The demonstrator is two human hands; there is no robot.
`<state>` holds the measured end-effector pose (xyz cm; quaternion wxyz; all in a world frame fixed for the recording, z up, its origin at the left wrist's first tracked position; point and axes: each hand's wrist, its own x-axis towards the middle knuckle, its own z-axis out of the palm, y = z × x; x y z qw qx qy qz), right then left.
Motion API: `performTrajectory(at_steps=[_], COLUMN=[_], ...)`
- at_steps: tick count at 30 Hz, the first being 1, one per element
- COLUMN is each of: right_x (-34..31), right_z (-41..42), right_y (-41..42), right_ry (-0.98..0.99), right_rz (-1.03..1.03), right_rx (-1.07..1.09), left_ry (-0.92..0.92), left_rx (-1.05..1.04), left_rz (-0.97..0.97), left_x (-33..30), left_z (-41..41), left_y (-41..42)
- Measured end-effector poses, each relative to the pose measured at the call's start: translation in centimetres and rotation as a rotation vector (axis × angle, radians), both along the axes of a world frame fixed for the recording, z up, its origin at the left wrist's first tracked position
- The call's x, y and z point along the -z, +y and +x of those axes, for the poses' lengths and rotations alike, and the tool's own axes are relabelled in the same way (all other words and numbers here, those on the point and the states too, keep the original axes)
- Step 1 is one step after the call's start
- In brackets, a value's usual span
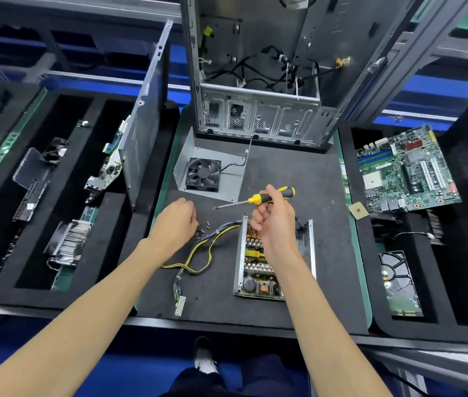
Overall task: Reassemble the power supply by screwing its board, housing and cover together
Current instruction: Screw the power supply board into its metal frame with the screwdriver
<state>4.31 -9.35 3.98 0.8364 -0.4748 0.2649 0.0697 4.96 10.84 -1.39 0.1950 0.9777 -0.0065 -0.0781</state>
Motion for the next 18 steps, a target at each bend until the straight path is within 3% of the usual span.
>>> performTrajectory(at_steps=[2, 4, 7, 9, 11, 13, 18], right_x=[-0.1, -0.2, -0.5, -0.7, -0.9, -1.2, -2.0], right_z=[-0.2, -0.5, -0.8, -1.0, -1.4, -1.9, -3.2], right_y=[-0.1, -0.3, -0.5, -0.5, -0.6, -0.7, -1.2], right_ry=[-0.004, -0.015, -0.021, -0.018, -0.023, -0.038, -0.067], right_rz=[0.013, 0.026, 0.034, 0.045, 0.055, 0.054, 0.056], right_rx=[0.010, 0.025, 0.060, 0.093, 0.122, 0.134, 0.183], left_ry=[-0.001, -0.015, 0.033, 0.105, 0.158, 0.188, 0.204], left_rx=[-0.056, -0.214, -0.431, -0.455, -0.417, -0.397, -0.344], left_rz=[-0.046, -0.226, -0.777, -1.148, -1.378, -1.477, -1.462], left_x=[-0.1, -0.8, -3.2, -5.0, -6.4, -7.3, -7.8], left_z=[-0.1, -0.3, -1.0, -1.7, -2.4, -3.0, -4.1], left_y=[0.2, 0.0, -1.1, -1.9, -2.6, -3.1, -3.9])
